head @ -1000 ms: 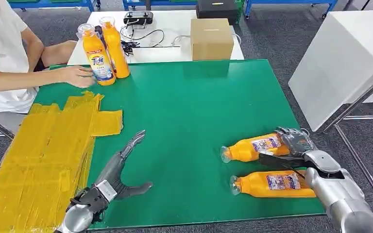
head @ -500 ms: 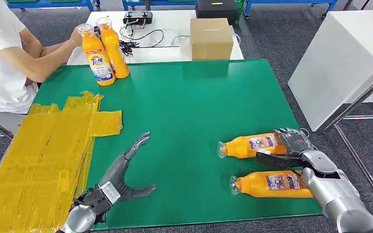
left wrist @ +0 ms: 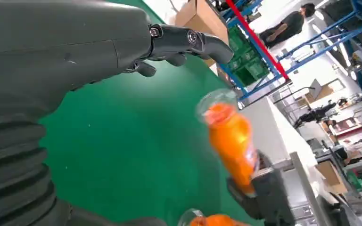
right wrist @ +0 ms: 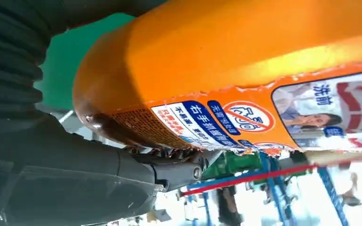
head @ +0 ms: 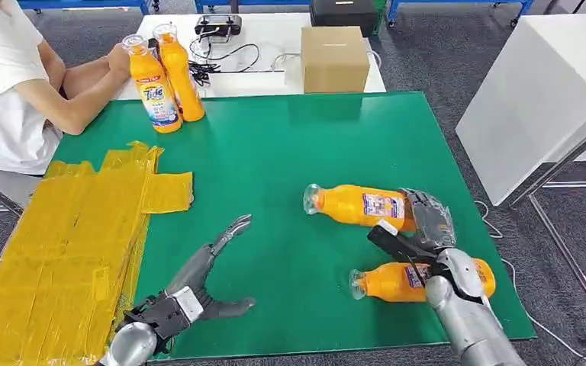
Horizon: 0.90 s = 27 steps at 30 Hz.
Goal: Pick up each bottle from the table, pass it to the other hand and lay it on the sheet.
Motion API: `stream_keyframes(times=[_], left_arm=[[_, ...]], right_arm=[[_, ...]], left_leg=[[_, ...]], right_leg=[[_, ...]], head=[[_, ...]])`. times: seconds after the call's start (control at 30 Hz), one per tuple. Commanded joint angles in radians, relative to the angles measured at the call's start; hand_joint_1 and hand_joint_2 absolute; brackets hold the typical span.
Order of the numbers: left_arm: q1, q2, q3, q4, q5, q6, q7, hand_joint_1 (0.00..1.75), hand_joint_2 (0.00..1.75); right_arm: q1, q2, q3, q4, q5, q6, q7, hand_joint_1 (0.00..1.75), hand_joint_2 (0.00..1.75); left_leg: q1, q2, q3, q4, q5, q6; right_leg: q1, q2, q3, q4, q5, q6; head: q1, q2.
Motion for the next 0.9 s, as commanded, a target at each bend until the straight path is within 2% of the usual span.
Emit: stream_keyframes(times=[0.03, 0.2, 0.33, 0.37, 0.53, 0.9], left_arm=[[-0.065, -0.013, -0.073, 0.029, -0.008, -0.005, 0.043, 0.0, 1.75], [-0.073, -0.018, -0.063, 0.031, 0.031, -0.013, 0.057, 0.0, 1.75], [-0.077, -0.033, -0.037, 0.047, 0.154, -0.075, 0.069, 0.0, 1.75], [-0.082, -0.037, -0.03, 0.051, 0.19, -0.088, 0.074, 0.0, 1.75], [-0.113, -0.051, -0.016, 0.06, 0.272, -0.092, 0.092, 0.0, 1.75], [-0.116, -0.057, -0.005, 0.064, 0.316, -0.084, 0.098, 0.0, 1.75]], right_arm=[[0.075, 0.18, -0.089, -0.26, -0.005, -0.111, 0.015, 1.75, 1.75], [0.096, 0.207, -0.058, -0.322, -0.068, -0.089, 0.009, 1.75, 1.75], [0.122, 0.242, 0.013, -0.373, -0.191, -0.006, -0.062, 1.75, 1.75], [0.131, 0.253, 0.038, -0.388, -0.261, 0.043, -0.086, 1.75, 1.75], [0.132, 0.279, 0.169, -0.404, -0.367, 0.132, -0.115, 1.75, 1.75], [0.12, 0.291, 0.242, -0.373, -0.386, 0.151, -0.116, 1.75, 1.75]], left_leg=[[0.0, 0.001, 0.0, 0.0, -0.001, -0.001], [0.0, 0.001, 0.001, 0.0, -0.002, -0.001], [0.0, 0.003, 0.0, 0.0, -0.002, -0.001], [0.0, 0.002, -0.001, -0.001, -0.001, -0.001], [0.001, 0.003, 0.0, 0.0, -0.002, -0.002], [0.0, 0.003, 0.0, -0.001, -0.001, -0.001]], right_leg=[[0.0, 0.0, 0.0, 0.0, -0.001, 0.0], [0.0, 0.0, 0.001, -0.001, -0.001, 0.0], [0.001, 0.002, 0.0, -0.001, -0.001, 0.0], [0.0, 0.001, -0.002, 0.0, -0.001, 0.0], [0.001, 0.001, 0.0, 0.0, -0.001, 0.0], [0.0, 0.001, 0.0, -0.001, -0.001, 0.0]], head=[[0.0, 0.0], [0.0, 0.0], [0.0, 0.0], [0.0, 0.0], [0.0, 0.0], [0.0, 0.0]])
